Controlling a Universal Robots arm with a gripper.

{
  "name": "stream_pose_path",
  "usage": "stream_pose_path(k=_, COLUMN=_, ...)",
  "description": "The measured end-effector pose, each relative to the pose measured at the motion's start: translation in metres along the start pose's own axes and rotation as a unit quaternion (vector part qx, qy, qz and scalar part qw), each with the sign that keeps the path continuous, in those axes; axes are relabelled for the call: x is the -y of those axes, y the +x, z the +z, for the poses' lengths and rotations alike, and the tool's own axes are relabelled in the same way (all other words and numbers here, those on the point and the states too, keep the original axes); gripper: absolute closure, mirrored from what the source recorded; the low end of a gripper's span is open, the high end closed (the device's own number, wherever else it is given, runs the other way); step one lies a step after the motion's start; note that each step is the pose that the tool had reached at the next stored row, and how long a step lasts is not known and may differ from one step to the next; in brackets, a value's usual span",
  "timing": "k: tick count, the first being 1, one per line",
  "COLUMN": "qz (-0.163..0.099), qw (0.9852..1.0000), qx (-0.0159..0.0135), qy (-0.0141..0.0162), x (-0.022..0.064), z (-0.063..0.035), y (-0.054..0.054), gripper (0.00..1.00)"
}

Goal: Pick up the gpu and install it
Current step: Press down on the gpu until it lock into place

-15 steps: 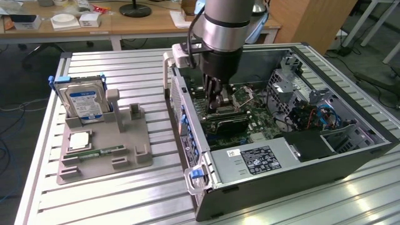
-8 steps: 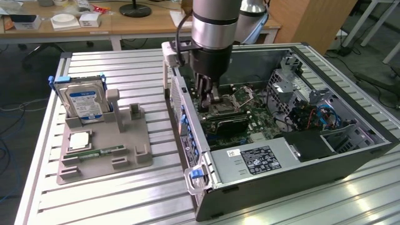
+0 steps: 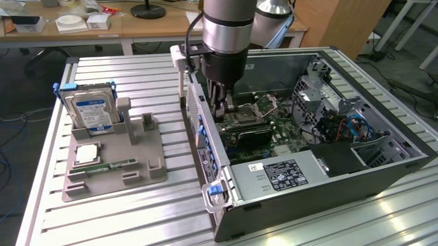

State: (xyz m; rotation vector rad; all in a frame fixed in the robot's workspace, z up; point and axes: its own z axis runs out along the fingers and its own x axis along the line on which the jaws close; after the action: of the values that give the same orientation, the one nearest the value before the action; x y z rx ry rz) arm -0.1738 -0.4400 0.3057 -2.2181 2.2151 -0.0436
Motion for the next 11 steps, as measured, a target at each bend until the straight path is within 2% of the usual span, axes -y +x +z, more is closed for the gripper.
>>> stream_pose_path(k=11, qz=0.000, qw=1.0000, qx=-0.0002, qy=-0.0001, x=-0.0015, z=0.0042, y=0.0010, gripper=0.90)
